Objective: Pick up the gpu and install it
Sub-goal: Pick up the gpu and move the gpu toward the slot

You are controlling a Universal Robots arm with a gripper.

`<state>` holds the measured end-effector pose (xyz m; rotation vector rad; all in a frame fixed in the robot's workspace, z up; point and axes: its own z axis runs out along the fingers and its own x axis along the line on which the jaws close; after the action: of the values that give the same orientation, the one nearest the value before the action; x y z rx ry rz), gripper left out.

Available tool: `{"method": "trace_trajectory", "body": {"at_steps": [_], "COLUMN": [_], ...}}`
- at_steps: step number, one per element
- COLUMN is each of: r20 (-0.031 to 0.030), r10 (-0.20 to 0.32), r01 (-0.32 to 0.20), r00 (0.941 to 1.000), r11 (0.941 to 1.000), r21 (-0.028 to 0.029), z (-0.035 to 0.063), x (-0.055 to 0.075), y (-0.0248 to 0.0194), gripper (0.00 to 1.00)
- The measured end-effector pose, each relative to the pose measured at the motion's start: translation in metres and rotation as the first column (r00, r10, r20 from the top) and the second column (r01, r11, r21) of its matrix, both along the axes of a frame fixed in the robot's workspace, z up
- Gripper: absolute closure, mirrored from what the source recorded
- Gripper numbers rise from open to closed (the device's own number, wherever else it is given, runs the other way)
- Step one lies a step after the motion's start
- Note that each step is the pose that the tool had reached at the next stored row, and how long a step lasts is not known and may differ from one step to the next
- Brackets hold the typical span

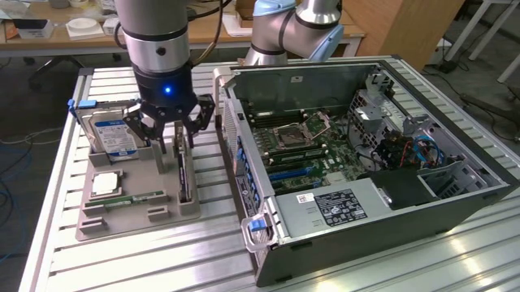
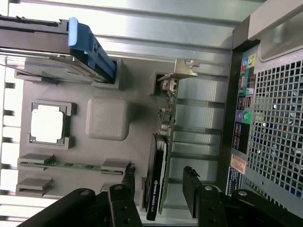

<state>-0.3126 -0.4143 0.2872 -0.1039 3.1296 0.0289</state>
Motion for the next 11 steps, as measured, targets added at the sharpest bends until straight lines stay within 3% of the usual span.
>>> {"method": "trace_trajectory", "body": {"at_steps": [11], "r20": [0.0001], "r10": [-0.004], "r01": [0.004], "r00": [1.0000], "r11": [1.0000], "r21": [0.0000], "z": [-0.0046], "x": [0.0022], "y": [0.0000], "gripper": [0.47]}}
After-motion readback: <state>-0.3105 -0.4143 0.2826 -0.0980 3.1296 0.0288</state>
